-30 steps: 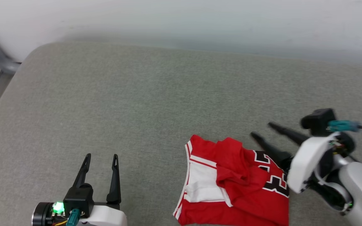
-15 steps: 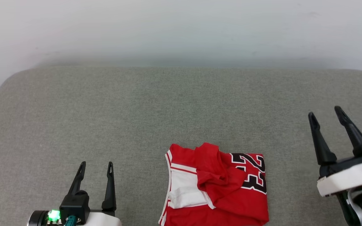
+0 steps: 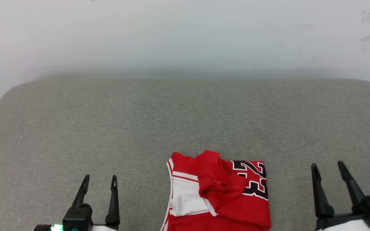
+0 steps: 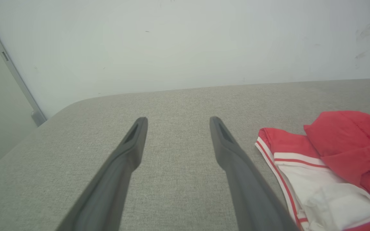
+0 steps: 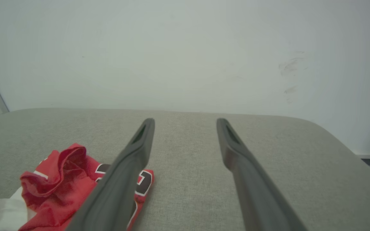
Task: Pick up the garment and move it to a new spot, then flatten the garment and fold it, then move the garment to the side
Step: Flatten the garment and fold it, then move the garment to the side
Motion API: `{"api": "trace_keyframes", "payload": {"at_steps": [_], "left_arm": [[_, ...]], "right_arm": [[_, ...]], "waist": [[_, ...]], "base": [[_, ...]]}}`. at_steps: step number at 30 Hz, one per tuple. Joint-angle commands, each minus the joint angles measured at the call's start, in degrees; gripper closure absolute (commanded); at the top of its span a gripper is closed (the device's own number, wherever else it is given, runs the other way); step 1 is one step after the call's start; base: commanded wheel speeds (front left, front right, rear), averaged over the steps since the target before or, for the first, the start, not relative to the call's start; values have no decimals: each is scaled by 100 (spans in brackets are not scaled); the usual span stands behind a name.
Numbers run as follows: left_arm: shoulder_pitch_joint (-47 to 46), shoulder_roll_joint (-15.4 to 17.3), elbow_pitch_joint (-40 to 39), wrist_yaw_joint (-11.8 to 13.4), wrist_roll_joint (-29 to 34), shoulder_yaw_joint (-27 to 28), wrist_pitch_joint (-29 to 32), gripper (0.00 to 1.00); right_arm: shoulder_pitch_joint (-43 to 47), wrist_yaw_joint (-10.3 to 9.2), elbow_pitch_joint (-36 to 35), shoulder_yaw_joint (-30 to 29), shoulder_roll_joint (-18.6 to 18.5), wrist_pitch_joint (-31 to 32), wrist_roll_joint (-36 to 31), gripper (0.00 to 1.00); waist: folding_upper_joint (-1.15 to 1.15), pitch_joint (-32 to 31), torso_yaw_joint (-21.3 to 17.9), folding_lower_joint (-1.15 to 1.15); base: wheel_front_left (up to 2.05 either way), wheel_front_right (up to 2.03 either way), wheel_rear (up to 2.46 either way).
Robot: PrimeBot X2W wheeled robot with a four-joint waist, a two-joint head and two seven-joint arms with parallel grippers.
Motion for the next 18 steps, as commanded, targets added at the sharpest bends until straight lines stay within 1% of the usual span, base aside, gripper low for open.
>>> {"api": "trace_keyframes", "payload": {"at_steps": [1,2,4,12,16,18], "left_arm": [[48,-8,6,-15,0,12,-13,0],[101,-12,7,-33,-21,15,-13,0],[103,-14,8,-51,-36,20,-13,0],[78,-25,26,-119,-44,23,-13,0],[55,-35,35,-127,-53,32,-13,0],[35,-40,41,-138,-53,24,-13,0]], "right_arm": [[114,-6,-47,-14,60,-24,-7,0],[264,-6,-86,21,134,-31,-59,0],[323,-6,-98,70,156,-34,-109,0],[264,-6,-58,114,193,-40,-132,0],[-79,-6,-167,89,-24,-38,-97,0],[-332,-6,-213,101,-155,44,36,0]], "waist": [[0,-18,-3,1],[0,-34,-11,1],[0,-37,-12,1],[0,-37,25,1],[0,-15,51,1],[0,11,63,1]], "base": [[0,0,0],[0,0,0],[0,0,0],[0,0,0],[0,0,0],[0,0,0]]}}
